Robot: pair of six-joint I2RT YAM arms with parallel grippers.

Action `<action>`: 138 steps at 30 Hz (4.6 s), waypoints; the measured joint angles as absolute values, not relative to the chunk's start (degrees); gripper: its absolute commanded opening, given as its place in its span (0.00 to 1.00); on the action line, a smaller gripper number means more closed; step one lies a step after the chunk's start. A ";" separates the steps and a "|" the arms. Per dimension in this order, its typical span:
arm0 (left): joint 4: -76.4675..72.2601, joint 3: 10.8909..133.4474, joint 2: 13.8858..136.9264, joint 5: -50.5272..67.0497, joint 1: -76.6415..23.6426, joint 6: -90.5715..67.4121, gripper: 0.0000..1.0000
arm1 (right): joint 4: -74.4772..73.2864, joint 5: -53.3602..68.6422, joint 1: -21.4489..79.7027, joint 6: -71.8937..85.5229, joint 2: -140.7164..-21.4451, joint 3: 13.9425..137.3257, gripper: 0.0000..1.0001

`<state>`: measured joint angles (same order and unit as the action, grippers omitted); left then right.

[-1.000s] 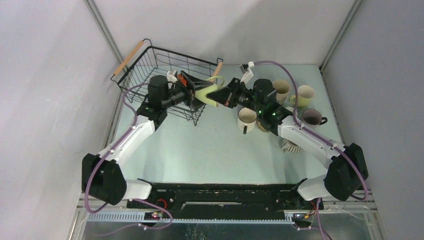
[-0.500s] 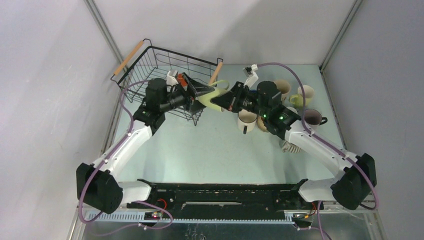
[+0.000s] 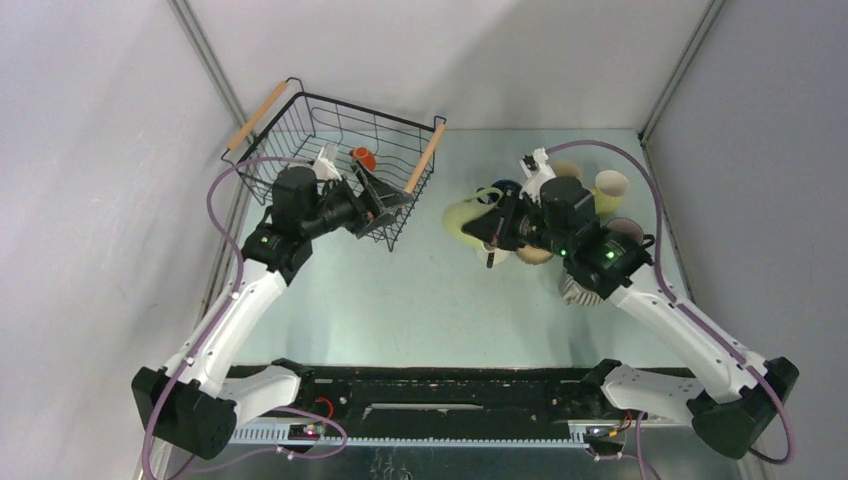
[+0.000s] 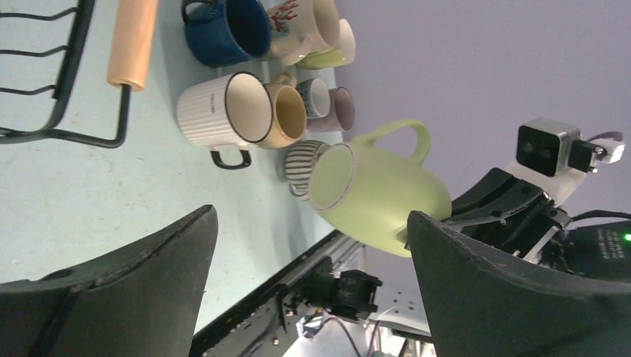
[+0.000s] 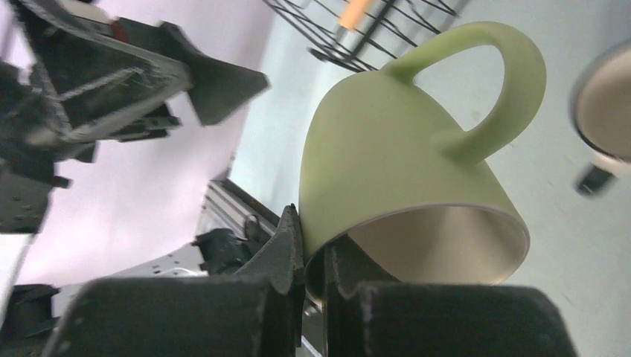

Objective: Unload the cups from the dish rack
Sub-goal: Place the cup at the center of the board, then unload the cup from the dish rack.

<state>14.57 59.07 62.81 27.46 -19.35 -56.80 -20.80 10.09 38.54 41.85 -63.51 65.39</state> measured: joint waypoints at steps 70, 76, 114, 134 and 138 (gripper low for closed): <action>24.71 59.37 59.27 21.39 -19.38 -41.47 1.00 | -54.39 -8.01 30.30 32.64 -83.26 60.64 0.33; 24.71 59.37 59.48 21.39 -19.38 -41.41 1.00 | -54.15 -7.62 30.61 32.62 -83.26 60.64 0.41; 41.17 99.00 93.51 -11.60 -18.79 -30.33 1.00 | -55.42 0.01 30.89 28.53 -58.70 67.99 1.00; 47.64 131.11 131.02 -17.91 -11.88 -28.45 0.99 | -51.79 4.62 30.94 28.49 -58.22 68.01 1.00; 46.06 132.07 134.32 -18.65 -11.07 -28.45 0.95 | -51.07 4.62 30.96 28.05 -57.60 68.01 0.99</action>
<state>46.06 132.07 134.32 -18.65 -11.07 -28.45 -51.07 4.62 30.96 28.05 -57.60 68.01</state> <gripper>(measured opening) 0.982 0.993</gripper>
